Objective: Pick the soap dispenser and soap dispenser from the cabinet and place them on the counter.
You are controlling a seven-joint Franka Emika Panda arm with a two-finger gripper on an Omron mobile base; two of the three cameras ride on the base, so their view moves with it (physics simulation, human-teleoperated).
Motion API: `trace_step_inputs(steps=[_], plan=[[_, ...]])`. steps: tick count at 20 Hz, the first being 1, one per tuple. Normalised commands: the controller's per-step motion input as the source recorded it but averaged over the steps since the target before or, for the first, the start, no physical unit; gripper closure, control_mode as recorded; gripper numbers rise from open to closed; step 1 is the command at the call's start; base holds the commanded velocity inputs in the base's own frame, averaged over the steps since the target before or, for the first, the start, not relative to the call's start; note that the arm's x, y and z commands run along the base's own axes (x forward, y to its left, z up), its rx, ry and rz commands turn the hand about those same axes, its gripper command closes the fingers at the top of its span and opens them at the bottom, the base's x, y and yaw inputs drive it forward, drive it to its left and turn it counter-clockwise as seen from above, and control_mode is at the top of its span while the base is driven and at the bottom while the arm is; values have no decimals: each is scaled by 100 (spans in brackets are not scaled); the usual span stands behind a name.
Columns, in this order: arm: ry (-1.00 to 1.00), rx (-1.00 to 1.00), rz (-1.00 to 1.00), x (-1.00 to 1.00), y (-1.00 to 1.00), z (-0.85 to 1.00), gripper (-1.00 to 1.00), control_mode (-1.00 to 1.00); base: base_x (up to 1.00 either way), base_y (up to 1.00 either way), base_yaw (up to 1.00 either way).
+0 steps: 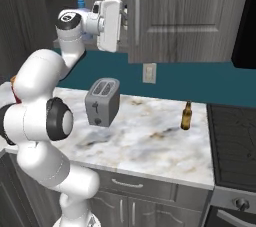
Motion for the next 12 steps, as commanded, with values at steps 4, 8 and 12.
trace_step_inputs(steps=[4,8,12], plan=[[-7,6,1,-40,-44,0,-100,-100,0,0,0],[-7,4,1,-39,-46,0,-100,-100,0,0,0],[-7,4,1,-38,-47,0,-100,-100,0,0,0]])
